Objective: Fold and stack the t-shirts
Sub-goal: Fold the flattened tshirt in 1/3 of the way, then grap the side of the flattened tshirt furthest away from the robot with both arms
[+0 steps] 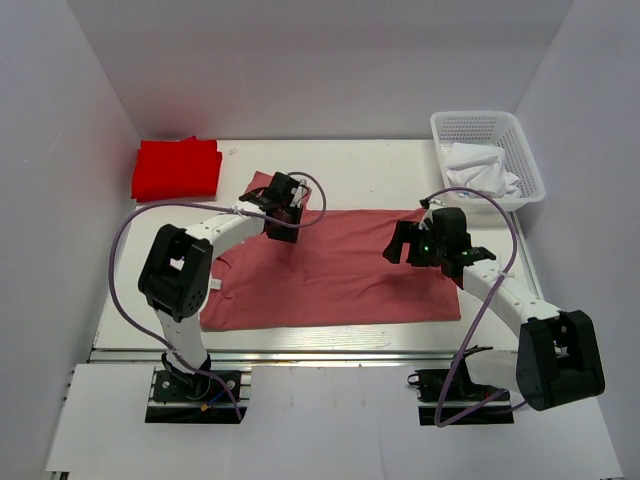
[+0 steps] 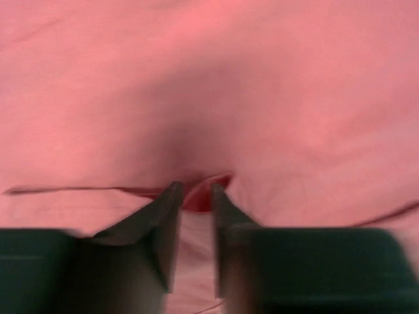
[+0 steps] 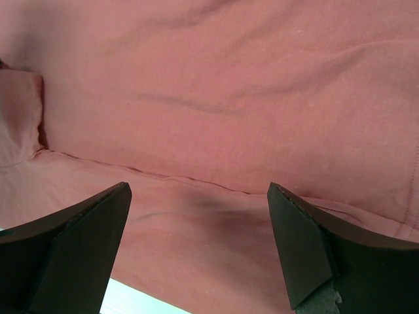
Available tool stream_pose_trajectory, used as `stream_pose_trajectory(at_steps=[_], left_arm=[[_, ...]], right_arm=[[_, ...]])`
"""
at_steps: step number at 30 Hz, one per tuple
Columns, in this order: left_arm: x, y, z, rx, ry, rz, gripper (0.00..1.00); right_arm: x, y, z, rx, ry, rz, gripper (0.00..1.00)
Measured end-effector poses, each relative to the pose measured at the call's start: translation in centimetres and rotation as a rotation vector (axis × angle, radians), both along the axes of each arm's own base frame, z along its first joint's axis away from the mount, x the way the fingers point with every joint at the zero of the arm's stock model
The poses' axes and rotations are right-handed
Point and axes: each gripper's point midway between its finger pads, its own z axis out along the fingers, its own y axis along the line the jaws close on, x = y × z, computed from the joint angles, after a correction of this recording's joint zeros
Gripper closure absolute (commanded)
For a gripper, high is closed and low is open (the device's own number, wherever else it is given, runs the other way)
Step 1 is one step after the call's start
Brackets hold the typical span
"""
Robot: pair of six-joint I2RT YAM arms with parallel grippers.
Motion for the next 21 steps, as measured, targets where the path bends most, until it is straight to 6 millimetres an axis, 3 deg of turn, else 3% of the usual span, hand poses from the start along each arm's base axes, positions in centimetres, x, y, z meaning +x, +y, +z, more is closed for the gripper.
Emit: stream_pose_trajectory(at_steps=[1, 2, 5, 8, 11, 14, 17, 21], left_arm=[[0.2, 0.3, 0.1, 0.012, -0.007, 0.021, 0.44], [0.6, 0.7, 0.3, 0.024, -0.016, 0.041, 0.25], [2.7, 1.2, 2.2, 0.036, -0.087, 0.094, 0.0], [5.7, 1.5, 5.2, 0.043, -0.201, 0.145, 0.0], [9.2, 2.1, 8.1, 0.065, -0.311, 0.206, 0.0], [12.6, 2.6, 9.3, 0.08, -0.368, 0.252, 0.0], [16.0, 4.1, 8.3, 0.095, -0.374, 0.296, 0.0], [19.7, 7.6, 4.9, 0.118, -0.337, 0.361, 0.0]], right_arm=[[0.0, 0.0, 0.0, -0.002, -0.001, -0.003, 0.1], [0.1, -0.1, 0.0, -0.005, -0.004, -0.007, 0.1], [0.8, -0.2, 0.4, -0.005, -0.03, -0.024, 0.1], [2.3, -0.4, 1.2, -0.001, -0.056, -0.079, 0.1], [5.0, -1.0, 2.5, -0.019, -0.081, -0.166, 0.1], [7.9, -1.5, 3.7, -0.042, -0.098, -0.246, 0.1], [9.7, -1.6, 4.0, -0.056, -0.102, -0.283, 0.1], [10.0, -1.5, 3.1, -0.07, -0.069, -0.285, 0.1]])
